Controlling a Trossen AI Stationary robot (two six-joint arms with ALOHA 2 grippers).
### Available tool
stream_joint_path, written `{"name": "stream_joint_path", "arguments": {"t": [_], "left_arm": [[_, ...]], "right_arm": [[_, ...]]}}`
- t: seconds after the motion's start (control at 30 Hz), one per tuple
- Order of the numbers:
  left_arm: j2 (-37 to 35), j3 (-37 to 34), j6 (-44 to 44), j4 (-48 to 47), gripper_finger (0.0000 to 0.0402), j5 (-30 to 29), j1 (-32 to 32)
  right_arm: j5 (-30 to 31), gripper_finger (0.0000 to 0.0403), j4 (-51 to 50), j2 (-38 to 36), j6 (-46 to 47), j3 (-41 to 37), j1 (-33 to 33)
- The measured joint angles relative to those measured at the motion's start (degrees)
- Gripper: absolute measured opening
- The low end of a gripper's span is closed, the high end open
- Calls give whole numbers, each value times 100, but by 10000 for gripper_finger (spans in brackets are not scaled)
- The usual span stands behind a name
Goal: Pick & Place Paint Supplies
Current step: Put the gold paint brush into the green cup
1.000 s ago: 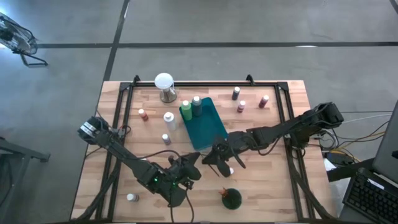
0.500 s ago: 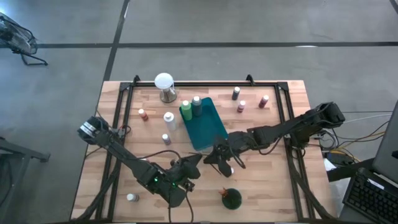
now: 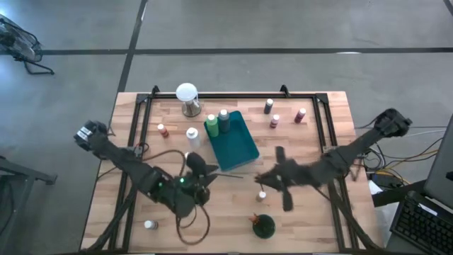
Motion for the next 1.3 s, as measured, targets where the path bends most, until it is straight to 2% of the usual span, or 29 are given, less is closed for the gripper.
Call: {"name": "stream_joint_path", "arguments": {"t": [0.1, 0.2, 0.37, 0.47, 0.63, 0.77, 1.1, 1.3], "left_arm": [[-187, -207, -619, 174, 177, 709, 215], [-382, -689, -911, 948, 176, 1589, 427], [-635, -1817, -846, 2829, 176, 2435, 648], [-795, -2469, -974, 3890, 176, 2733, 702], [-943, -3253, -1214, 5310, 176, 2828, 704], [-972, -3585, -1363, 6105, 177, 2830, 717], [-974, -3642, -1422, 6277, 177, 2812, 763], [-978, -3625, -1432, 6279, 177, 2812, 834]], "right_arm": [[1255, 14, 328, 12, -650, 27, 732], [2269, 14, 918, 301, -1207, 16, 1297], [2642, 13, 2303, 1065, -1871, 8, 1822], [3106, 13, 2400, 1413, -1420, 42, 2051], [3419, 13, 2540, 1907, -313, 45, 2280], [3600, 13, 2591, 2340, 188, 49, 2290], [4085, 13, 2658, 3160, 427, 48, 2393], [4090, 13, 2741, 3492, 573, 47, 2416]]}}
